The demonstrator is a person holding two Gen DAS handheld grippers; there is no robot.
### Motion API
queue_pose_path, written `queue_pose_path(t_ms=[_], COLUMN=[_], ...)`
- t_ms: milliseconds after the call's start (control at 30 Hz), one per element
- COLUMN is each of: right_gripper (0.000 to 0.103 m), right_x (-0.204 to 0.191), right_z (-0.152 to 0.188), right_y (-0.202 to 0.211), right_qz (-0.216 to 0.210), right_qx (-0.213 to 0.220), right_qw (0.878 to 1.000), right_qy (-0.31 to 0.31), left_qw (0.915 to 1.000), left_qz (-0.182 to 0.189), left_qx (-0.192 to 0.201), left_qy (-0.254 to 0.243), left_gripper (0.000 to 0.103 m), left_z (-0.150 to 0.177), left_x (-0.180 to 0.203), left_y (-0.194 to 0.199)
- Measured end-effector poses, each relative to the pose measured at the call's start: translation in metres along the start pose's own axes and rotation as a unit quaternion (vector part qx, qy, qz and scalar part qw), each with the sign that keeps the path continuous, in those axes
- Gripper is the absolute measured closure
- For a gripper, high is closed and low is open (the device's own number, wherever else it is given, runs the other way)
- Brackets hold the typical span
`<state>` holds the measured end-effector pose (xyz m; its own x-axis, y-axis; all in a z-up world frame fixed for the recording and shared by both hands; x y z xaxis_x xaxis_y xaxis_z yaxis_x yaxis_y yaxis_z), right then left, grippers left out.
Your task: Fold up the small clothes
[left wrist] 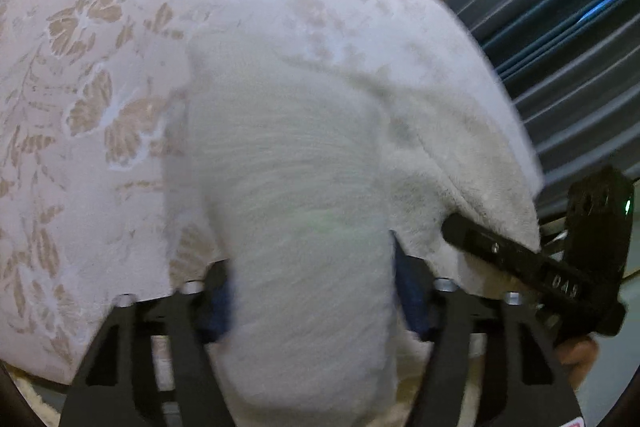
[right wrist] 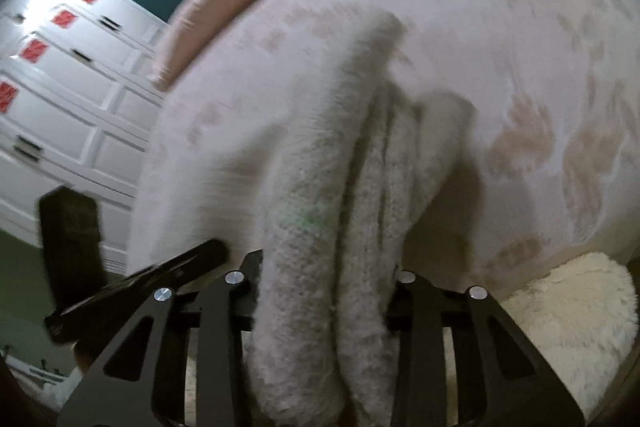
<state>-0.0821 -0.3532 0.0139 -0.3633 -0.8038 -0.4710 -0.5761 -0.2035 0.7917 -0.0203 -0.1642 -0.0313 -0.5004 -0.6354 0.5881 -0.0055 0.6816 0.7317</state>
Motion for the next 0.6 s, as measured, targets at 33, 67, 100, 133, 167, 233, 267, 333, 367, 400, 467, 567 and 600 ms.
queue_pose_path(t_ms=[33,67,100,133,167,233,267,333,367,400,467,567,600], right_gripper=[0.070,0.070,0.070,0.070,0.070,0.070,0.070,0.070,0.070,0.070,0.070,0.068,0.067], right_x=[-0.010,-0.019,-0.025,-0.033,-0.038,-0.055,-0.065,-0.086,-0.091,-0.105,-0.130,-0.172,-0.180], right_z=[-0.003,-0.007,-0.011,-0.016,-0.020,-0.029,-0.035,-0.046,-0.049,-0.056,-0.068,-0.091,-0.096], right_y=[0.013,0.026,0.036,0.048,0.056,0.077,0.087,0.103,0.110,0.116,0.122,0.113,0.106], right_qz=[0.002,-0.005,-0.013,-0.019,-0.021,-0.032,-0.039,-0.056,-0.063,-0.073,-0.097,-0.126,-0.127], right_qx=[0.016,0.033,0.044,0.058,0.069,0.101,0.117,0.143,0.152,0.166,0.185,0.202,0.204], right_qw=[1.000,0.999,0.999,0.998,0.997,0.994,0.991,0.987,0.984,0.981,0.973,0.962,0.961], right_qy=[0.013,0.018,0.019,0.022,0.026,0.036,0.042,0.056,0.063,0.074,0.097,0.133,0.138], left_qw=[0.9998,0.9995,0.9990,0.9982,0.9973,0.9942,0.9923,0.9866,0.9838,0.9794,0.9726,0.9619,0.9588], left_qz=[0.018,0.028,0.033,0.039,0.044,0.054,0.057,0.063,0.064,0.065,0.057,0.031,0.013], left_qx=[0.008,0.018,0.029,0.041,0.051,0.078,0.091,0.125,0.140,0.162,0.193,0.237,0.249], left_qy=[0.004,-0.001,-0.009,-0.021,-0.030,-0.051,-0.062,-0.083,-0.091,-0.102,-0.117,-0.133,-0.136], left_gripper=[0.053,0.053,0.053,0.053,0.053,0.053,0.053,0.053,0.053,0.053,0.053,0.052,0.051], left_z=[-0.005,-0.010,-0.014,-0.018,-0.022,-0.032,-0.036,-0.048,-0.055,-0.062,-0.072,-0.083,-0.086], left_x=[0.003,0.008,0.014,0.021,0.026,0.039,0.046,0.057,0.062,0.065,0.065,0.057,0.049], left_y=[0.009,0.019,0.028,0.038,0.047,0.072,0.084,0.116,0.128,0.149,0.181,0.226,0.237])
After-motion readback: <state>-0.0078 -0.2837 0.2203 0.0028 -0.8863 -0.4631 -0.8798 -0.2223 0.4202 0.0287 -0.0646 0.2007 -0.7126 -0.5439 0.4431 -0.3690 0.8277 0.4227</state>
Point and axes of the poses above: each gripper's, at about its wrist camera, not at the fingertips, and y roughly against the way its jaws point, x to its right, z to its underside, the point moved 3 cm from there along -y, roughly the way its jaws point, and after that the axes turned 6 degrees about z, right-handed, at the moved point
